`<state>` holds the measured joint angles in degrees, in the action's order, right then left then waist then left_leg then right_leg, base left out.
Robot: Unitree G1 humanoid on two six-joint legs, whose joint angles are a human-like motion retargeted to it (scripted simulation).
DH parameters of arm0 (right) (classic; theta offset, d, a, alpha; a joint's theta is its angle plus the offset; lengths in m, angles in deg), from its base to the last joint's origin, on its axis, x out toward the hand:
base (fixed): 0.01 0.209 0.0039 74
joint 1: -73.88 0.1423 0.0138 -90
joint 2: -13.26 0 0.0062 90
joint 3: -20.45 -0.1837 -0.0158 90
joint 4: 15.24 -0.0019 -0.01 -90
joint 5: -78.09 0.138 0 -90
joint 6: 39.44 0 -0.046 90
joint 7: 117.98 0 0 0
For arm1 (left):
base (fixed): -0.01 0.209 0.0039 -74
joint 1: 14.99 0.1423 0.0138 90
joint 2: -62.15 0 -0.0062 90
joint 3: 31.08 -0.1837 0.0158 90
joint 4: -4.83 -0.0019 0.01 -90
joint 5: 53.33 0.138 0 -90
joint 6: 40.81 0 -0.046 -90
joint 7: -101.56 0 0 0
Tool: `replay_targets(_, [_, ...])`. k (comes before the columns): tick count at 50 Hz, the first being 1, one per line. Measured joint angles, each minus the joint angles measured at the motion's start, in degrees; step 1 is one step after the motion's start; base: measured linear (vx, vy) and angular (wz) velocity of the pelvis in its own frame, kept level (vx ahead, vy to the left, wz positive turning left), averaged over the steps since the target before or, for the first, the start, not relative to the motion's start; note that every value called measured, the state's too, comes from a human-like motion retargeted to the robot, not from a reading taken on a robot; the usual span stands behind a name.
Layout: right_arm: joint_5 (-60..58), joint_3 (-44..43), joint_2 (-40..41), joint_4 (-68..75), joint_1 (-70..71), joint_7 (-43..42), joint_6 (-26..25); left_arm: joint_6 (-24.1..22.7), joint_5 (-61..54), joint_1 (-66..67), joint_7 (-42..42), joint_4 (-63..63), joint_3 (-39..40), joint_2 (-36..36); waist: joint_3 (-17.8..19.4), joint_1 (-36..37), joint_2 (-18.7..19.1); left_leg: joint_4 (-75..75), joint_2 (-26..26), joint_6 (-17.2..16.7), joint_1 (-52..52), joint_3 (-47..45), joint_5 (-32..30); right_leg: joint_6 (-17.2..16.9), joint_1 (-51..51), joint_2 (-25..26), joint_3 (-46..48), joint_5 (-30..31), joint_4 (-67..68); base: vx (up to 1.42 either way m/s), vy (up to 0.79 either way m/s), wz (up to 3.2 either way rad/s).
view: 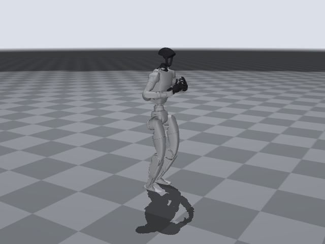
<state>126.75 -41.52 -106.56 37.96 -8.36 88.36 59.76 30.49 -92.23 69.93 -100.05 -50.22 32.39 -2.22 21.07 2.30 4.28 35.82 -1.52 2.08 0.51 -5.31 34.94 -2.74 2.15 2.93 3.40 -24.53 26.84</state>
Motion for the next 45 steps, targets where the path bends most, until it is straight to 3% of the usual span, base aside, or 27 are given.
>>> replay_targets(2, [-2.8,-5.1,5.7,4.4,-4.7,-4.1,1.0,1.2,0.5,4.7,-0.1,-5.2,2.9,-4.8,-1.5,0.2,-0.6,-2.1,0.9,0.4,-1.3,-0.3,-0.9,-0.3,-2.0,-0.6,-0.6,0.0,-0.6,0.03,0.0,-0.03])
replay_targets(6, [-5.6,-12.5,14.8,11.6,-10.6,-10.4,2.7,2.5,2.4,11.2,0.9,-12.8,7.2,-12.5,0.6,0.2,-0.4,1.1,0.7,0.3,-1.7,-1.0,0.4,-0.5,-3.5,-0.8,-1.0,-2.4,4.5,0.0,0.0,0.0])
replay_targets(10, [-8.3,-13.6,16.2,13.9,-11.3,-12.1,3.1,2.5,5.8,11.5,0.1,-15.2,6.9,-12.4,1.1,0.3,-0.9,2.4,1.0,0.6,-2.1,-1.4,1.1,-0.9,-4.8,-1.4,-1.0,-4.0,7.6,0.0,0.0,0.0])
replay_targets(14, [-10.1,-9.6,9.5,10.3,-6.8,-9.6,2.5,1.5,8.3,7.2,-0.4,-11.9,2.7,-4.0,1.0,0.4,-1.6,2.4,1.2,1.1,-2.8,-1.4,1.3,-1.3,-5.8,-1.6,-0.6,-4.2,8.2,-0.01,-0.01,0.0])
replay_targets(20, [-7.1,0.4,-7.8,0.3,4.1,-2.8,1.2,-0.3,5.7,-1.6,-1.3,-3.3,-6.4,11.8,0.7,0.8,-2.0,2.8,1.0,1.4,-4.7,-1.4,1.6,-1.6,-7.6,-1.3,0.4,-2.8,7.7,-0.08,-0.04,-0.02])
replay_targets(25, [-0.9,5.8,-17.6,-5.1,7.1,1.4,0.8,-1.1,-0.2,-4.4,-2.5,1.6,-11.0,17.0,0.4,0.0,-2.6,3.9,1.2,1.7,-7.4,-1.6,3.0,-1.4,-11.7,-1.6,1.0,-2.3,10.1,-0.08,-0.02,0.03])
replay_targets(32, [1.4,-2.2,-11.3,-4.8,-2.4,0.2,1.4,-1.6,-3.7,-0.3,-2.1,6.1,-4.2,8.9,1.0,-4.4,-5.3,5.4,2.7,3.1,-12.0,-1.6,5.1,-1.1,-21.6,-2.6,-0.3,-3.4,20.8,-0.07,0.02,0.03])
replay_targets(37, [-0.2,-11.0,-3.1,-3.2,-7.1,-5.0,4.2,-2.2,-5.3,1.2,-1.0,6.5,1.0,2.1,1.1,-8.4,-7.6,5.1,5.3,3.6,-15.1,-1.5,3.2,-3.4,-31.8,-2.9,-4.2,-1.4,33.4,-0.08,0.06,0.11])
replay_targets(45, [-1.5,-17.0,0.7,-3.2,-7.7,-11.0,8.2,-3.5,-7.6,3.4,1.0,7.7,4.3,-1.1,1.6,-12.0,-7.1,3.9,5.2,3.6,-16.6,-0.2,1.0,-1.6,-39.3,-3.9,-6.7,-4.8,48.4,-0.03,0.02,0.02])
